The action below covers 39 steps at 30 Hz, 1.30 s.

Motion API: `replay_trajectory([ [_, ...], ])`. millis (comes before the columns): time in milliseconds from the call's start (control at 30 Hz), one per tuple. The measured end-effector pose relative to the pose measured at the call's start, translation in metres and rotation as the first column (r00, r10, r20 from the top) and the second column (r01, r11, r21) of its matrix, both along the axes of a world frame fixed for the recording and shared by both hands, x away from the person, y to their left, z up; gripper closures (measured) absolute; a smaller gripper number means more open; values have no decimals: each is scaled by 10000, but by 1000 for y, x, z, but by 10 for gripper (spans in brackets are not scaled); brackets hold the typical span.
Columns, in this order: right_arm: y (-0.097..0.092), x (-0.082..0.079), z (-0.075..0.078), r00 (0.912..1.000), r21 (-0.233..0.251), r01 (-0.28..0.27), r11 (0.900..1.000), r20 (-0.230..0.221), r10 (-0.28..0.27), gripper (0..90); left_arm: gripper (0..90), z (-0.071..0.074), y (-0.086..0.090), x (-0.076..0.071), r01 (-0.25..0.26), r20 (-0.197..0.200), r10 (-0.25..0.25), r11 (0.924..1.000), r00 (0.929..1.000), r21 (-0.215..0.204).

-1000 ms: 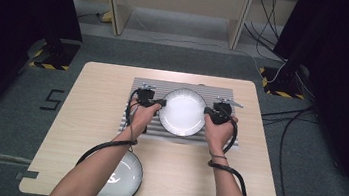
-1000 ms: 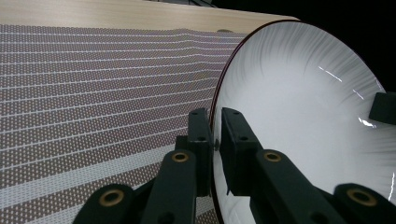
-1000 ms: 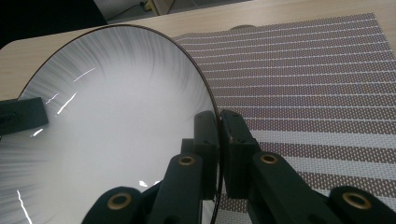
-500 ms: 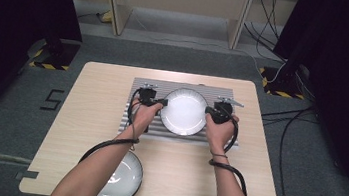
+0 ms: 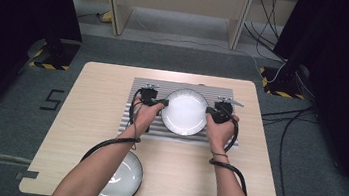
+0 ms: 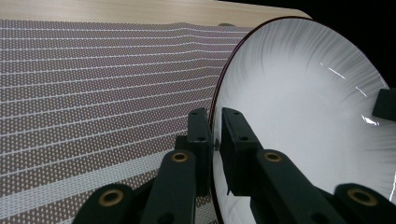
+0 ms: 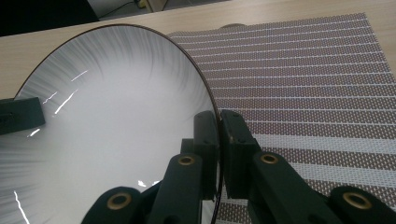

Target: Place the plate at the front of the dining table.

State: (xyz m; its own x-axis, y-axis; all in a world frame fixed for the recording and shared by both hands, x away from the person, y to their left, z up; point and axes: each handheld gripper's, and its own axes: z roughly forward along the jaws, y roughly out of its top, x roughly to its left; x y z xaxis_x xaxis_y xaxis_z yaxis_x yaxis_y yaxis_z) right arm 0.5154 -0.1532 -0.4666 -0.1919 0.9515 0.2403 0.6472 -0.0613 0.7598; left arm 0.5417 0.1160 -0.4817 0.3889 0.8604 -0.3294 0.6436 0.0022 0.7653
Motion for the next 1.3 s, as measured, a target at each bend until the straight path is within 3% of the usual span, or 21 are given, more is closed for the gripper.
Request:
replay_trajectory([
  [1300, -7, 3, -8, 9999, -229, 94, 9997, 87, -92, 857, 814, -8, -10, 4, 31, -57, -30, 9998, 10000, 215],
])
